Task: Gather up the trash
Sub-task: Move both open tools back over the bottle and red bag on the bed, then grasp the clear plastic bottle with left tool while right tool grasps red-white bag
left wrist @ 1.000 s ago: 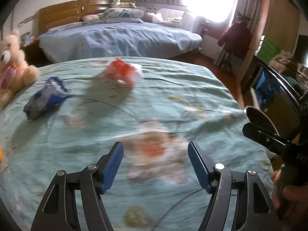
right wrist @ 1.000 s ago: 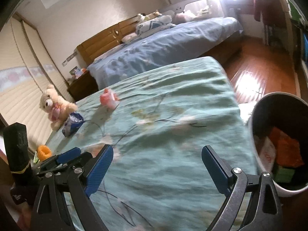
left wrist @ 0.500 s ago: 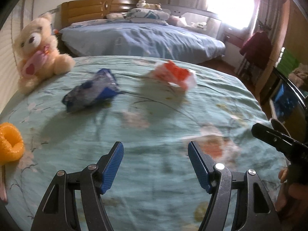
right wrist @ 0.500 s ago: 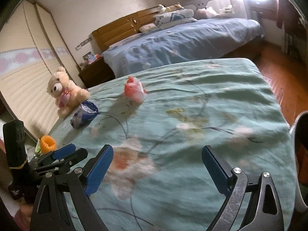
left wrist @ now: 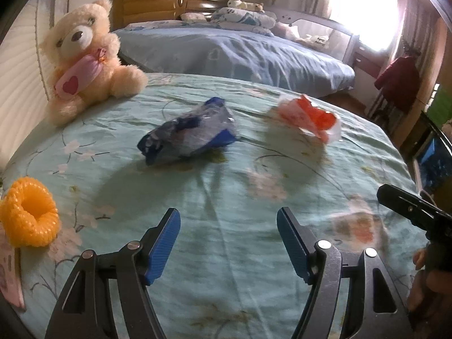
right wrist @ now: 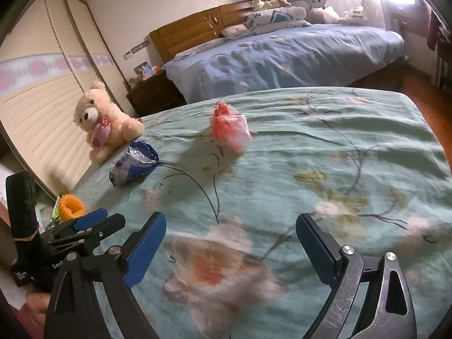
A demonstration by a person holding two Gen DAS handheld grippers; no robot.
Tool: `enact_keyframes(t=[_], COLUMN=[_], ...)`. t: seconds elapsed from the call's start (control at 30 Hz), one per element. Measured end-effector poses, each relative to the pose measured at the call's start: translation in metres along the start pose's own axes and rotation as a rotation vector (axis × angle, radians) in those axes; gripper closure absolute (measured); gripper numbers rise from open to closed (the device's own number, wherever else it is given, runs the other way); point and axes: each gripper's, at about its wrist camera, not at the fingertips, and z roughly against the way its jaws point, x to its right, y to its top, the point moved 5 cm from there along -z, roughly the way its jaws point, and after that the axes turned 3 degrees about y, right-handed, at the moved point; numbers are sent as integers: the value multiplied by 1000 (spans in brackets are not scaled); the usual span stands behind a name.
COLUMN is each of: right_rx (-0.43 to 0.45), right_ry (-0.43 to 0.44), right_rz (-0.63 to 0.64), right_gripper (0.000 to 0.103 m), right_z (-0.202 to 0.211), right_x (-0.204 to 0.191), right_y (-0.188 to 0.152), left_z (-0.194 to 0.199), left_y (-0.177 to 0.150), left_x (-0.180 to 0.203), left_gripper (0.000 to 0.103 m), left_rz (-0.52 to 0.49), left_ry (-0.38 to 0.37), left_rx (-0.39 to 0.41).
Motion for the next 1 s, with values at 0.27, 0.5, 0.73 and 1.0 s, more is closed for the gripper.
enact_keyframes(t=[0.27,0.5,0.73,1.0], right_rx=[-6,-18,-38,-37], right_ry=[2,-6,2,12], right_rz=[14,15,0,-4], right_gripper=[9,9,9,9], right_z=[-20,-41,-62,-80], right_x=[-5,-2,3,4], right_y=[14,28,41,58], left_z=[-14,-37,-53,-67], left_y=[19,35,50,64], left_x=[-19,-24,-30,-27], left_gripper=[26,26,26,24], left_rz=[3,-30,-69,-109], left_ry=[50,72,92,99], left_rx=[-1,-18,-24,-22])
